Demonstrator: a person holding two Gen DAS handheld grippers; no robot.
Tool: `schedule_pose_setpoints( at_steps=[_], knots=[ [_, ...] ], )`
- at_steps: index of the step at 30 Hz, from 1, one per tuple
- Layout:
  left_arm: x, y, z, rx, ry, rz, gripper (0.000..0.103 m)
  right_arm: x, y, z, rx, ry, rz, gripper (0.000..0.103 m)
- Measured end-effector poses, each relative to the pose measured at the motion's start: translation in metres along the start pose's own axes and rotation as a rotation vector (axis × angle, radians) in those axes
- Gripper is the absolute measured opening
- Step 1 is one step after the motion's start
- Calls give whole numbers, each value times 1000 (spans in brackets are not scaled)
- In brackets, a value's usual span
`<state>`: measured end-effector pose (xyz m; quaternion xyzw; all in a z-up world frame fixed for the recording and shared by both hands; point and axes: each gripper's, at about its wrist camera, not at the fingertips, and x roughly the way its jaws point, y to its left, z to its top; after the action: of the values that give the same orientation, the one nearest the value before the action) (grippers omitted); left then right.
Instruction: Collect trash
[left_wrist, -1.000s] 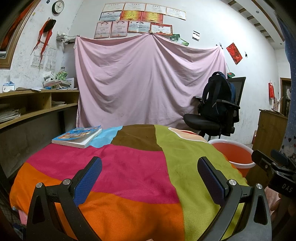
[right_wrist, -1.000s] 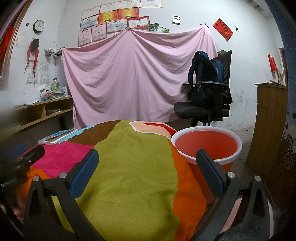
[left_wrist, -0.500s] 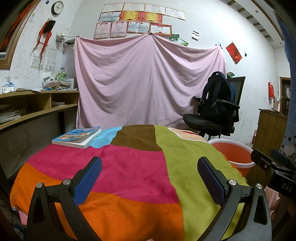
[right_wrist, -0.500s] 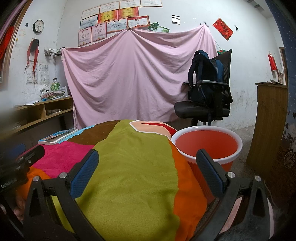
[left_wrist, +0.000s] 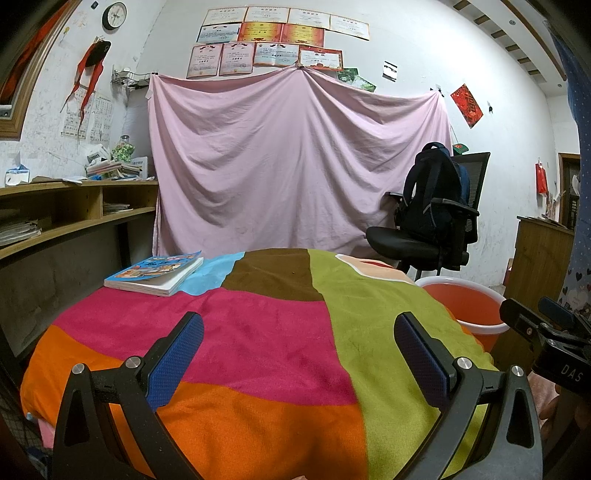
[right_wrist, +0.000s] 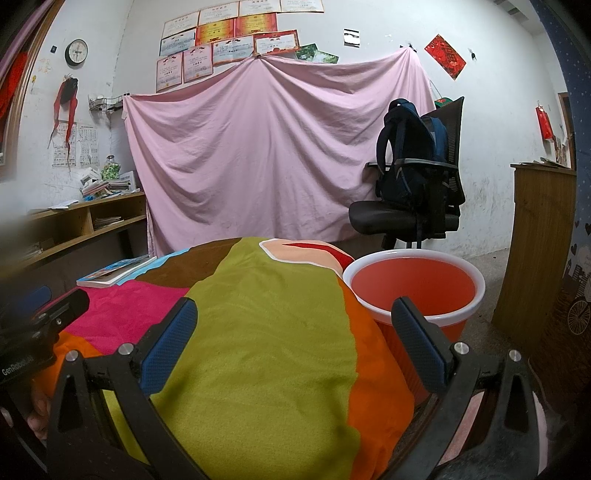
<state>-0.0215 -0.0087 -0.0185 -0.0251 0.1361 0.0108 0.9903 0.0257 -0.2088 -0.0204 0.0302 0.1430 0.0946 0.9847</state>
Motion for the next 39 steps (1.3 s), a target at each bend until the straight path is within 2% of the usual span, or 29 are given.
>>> schedule_pose_setpoints(
  at_steps=[39],
  knots=[
    [0,2,0,3,0,-1,101,0,3,-1,2,2,1,103]
  ],
)
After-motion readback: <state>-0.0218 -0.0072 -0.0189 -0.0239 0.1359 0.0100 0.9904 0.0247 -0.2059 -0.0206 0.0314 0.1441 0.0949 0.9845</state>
